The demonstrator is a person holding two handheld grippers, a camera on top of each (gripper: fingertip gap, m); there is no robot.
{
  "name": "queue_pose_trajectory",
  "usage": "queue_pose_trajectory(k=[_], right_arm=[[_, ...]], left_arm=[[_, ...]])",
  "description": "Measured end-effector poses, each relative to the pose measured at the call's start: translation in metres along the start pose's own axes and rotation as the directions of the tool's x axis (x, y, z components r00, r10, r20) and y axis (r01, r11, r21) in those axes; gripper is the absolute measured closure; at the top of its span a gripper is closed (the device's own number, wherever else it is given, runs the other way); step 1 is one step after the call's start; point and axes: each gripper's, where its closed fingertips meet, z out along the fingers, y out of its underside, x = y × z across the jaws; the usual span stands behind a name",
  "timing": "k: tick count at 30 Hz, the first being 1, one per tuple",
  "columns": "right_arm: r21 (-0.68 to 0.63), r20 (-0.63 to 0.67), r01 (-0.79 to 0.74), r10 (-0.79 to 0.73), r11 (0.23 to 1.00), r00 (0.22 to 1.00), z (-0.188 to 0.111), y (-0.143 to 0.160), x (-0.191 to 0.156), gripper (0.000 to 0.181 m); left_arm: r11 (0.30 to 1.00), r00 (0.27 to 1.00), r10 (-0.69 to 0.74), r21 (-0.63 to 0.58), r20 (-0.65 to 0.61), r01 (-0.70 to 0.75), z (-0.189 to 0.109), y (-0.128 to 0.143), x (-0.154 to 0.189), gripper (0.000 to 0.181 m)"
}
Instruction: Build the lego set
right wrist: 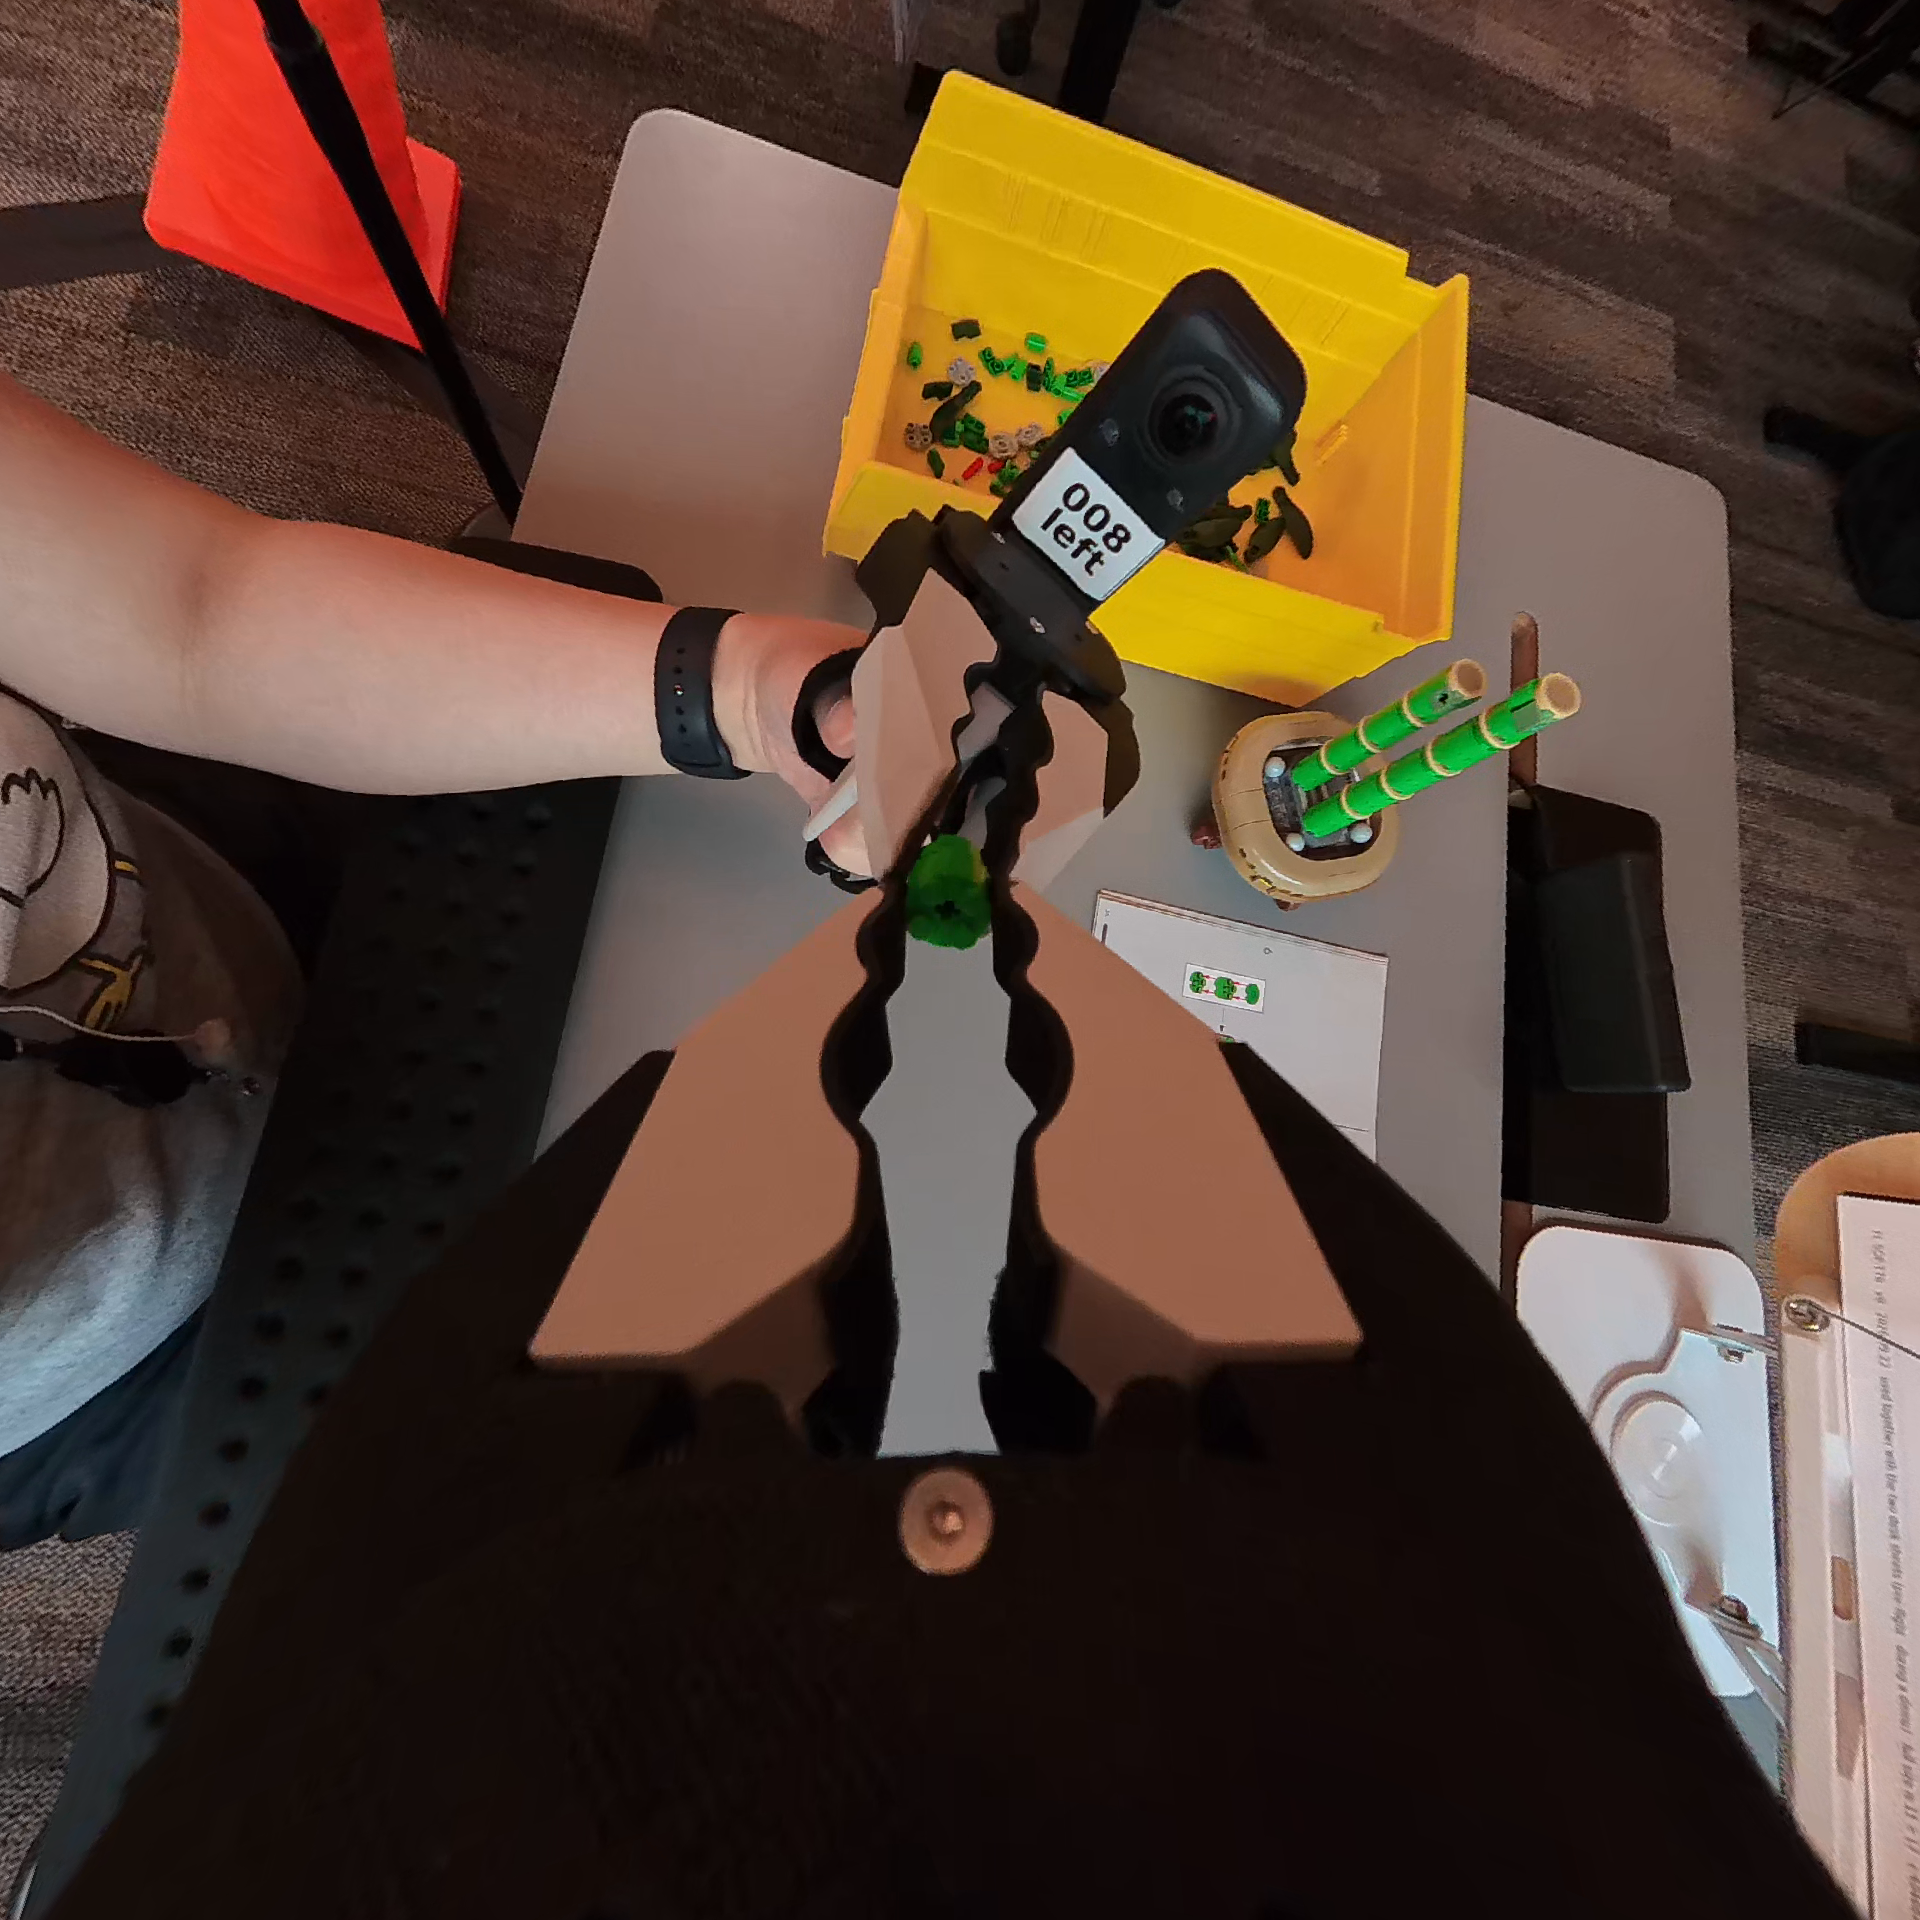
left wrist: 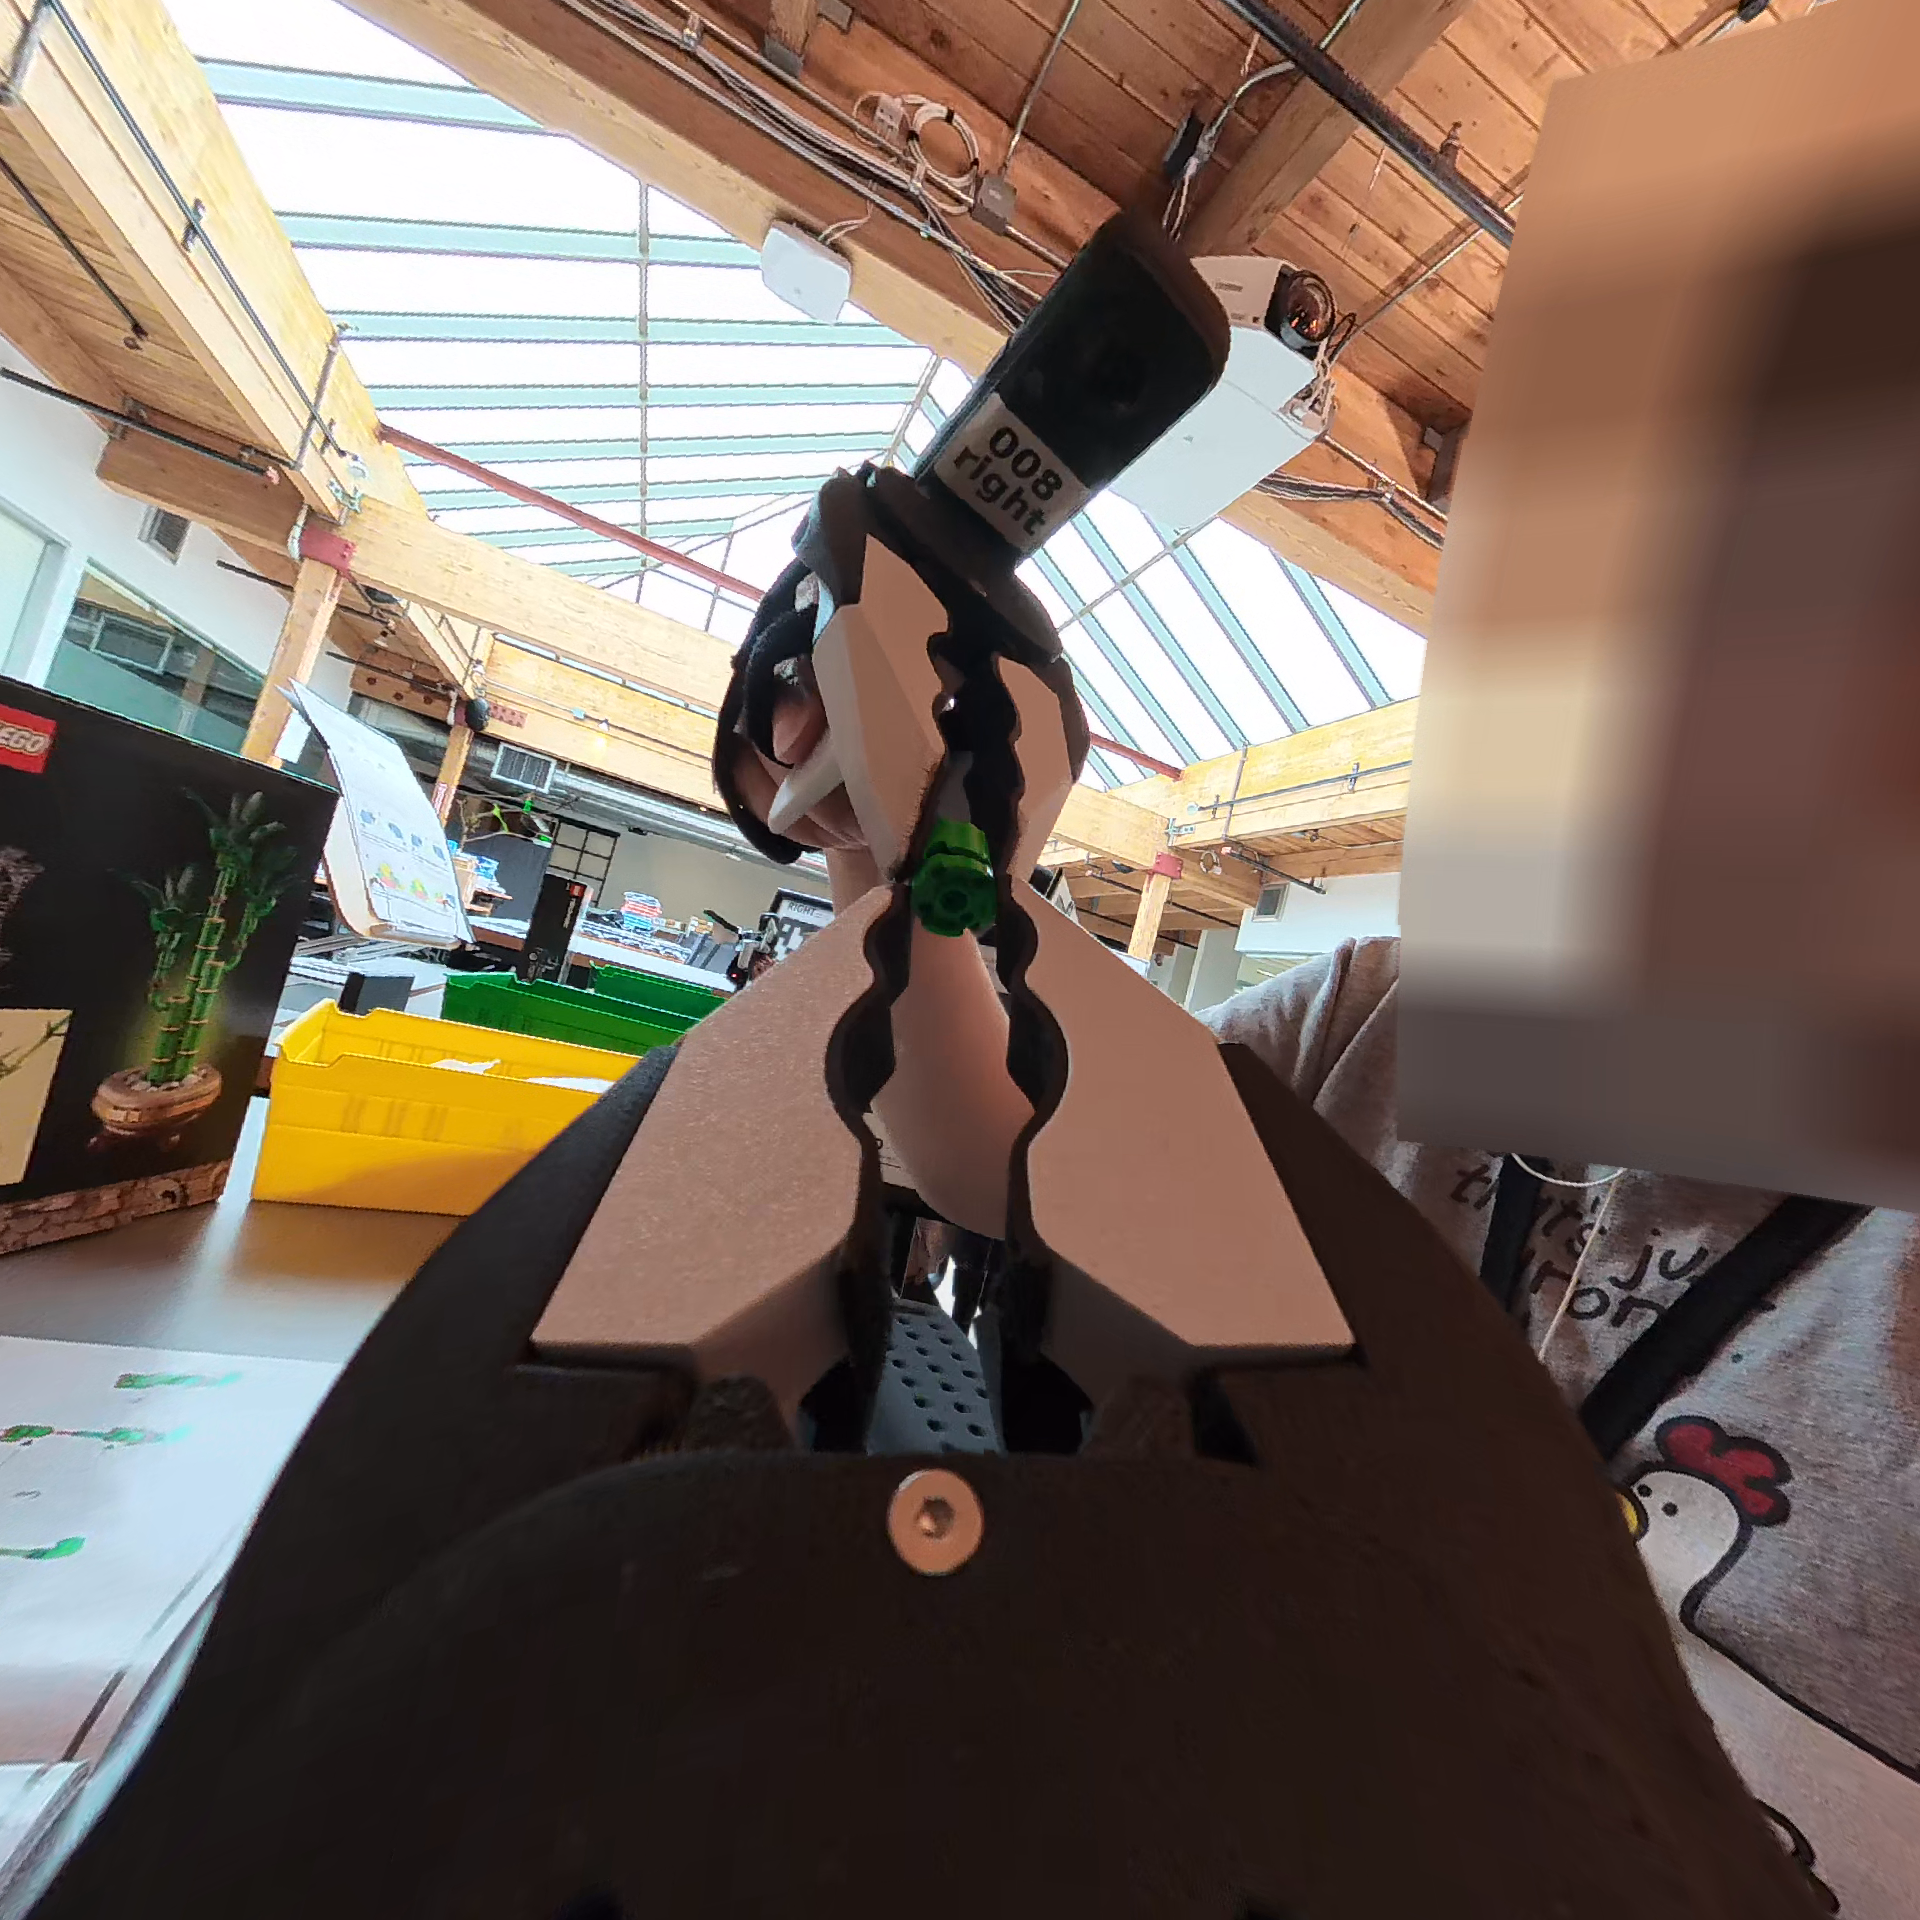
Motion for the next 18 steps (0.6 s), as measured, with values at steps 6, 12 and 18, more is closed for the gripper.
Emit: queue_pose_trajectory(k=[6,12,18], right_arm=[[0.0,-0.002,0.029,-0.029,1.0,1.0,-0.0005,-0.0009,-0.002,0.166],[-0.011,-0.037,0.061,-0.061,0.998,0.997,0.0009,-0.001,0.0008,0.166],[0.0,-0.055,0.059,-0.059,0.998,0.997,0.0021,-0.0007,0.003,0.166]], left_arm=[[1.0,1.0,-0.004,-0.007,-0.01,0.004,0.0005,0.0007,0.0019,0.168],[1.0,1.0,-0.024,0.007,-0.008,0.024,-0.0007,-0.0013,0.0,0.168],[1.0,1.0,-0.022,0.011,0.008,0.022,-0.002,-0.0024,-0.0019,0.168]])
